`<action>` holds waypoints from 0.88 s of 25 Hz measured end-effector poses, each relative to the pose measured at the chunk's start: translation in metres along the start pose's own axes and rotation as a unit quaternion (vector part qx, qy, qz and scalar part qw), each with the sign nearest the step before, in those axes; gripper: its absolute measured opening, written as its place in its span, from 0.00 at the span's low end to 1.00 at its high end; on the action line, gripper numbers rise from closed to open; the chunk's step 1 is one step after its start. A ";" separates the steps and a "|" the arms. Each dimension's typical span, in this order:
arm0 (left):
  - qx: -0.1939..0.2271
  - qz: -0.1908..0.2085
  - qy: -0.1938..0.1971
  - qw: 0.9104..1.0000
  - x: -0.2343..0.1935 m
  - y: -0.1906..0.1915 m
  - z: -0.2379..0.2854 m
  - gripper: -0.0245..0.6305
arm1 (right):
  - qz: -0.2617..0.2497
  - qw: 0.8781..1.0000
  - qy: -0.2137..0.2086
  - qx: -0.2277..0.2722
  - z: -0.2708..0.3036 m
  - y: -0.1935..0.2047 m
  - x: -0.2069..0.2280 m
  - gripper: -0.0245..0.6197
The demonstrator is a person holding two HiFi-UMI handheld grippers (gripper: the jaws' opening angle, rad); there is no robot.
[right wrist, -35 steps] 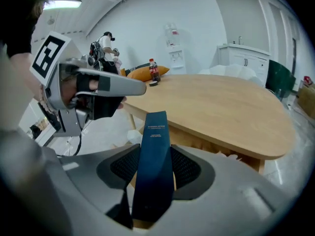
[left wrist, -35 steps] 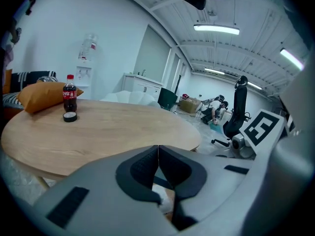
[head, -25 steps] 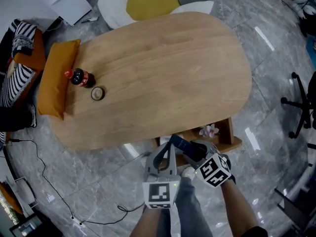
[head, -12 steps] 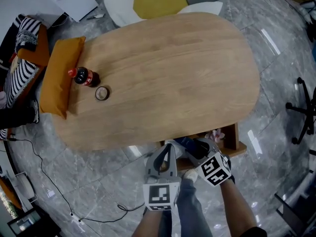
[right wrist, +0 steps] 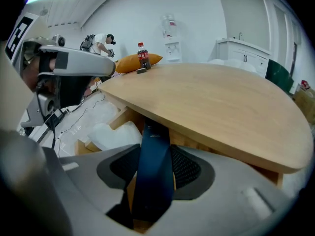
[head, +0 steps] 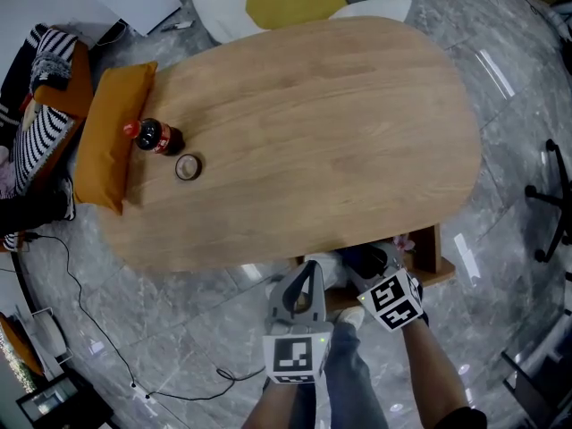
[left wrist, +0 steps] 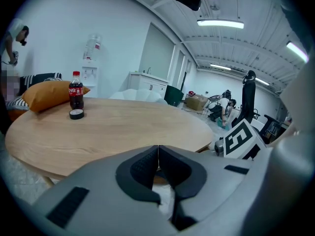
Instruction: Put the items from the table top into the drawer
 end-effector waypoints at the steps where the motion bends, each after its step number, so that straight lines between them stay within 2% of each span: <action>1: -0.001 -0.002 -0.002 1.000 -0.002 0.000 0.000 0.05 | 0.003 1.000 0.004 0.001 0.001 -0.001 0.002 0.33; 11: 0.006 -0.003 -0.019 1.000 -0.017 0.007 0.004 0.05 | 0.034 0.999 0.020 0.007 0.012 0.003 0.016 0.33; 22: 0.001 -0.009 -0.013 1.000 -0.012 0.002 0.008 0.05 | 0.056 0.998 0.030 -0.006 0.015 0.006 0.022 0.34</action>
Point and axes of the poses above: the fingertips, and each gripper's own axes: z forward along the fingers, x to its right, y out of its underside, the point moved 2 cm from there along -z, backward along the fingers, and after that the axes turned 7 degrees about -z, right-handed, at the moved point
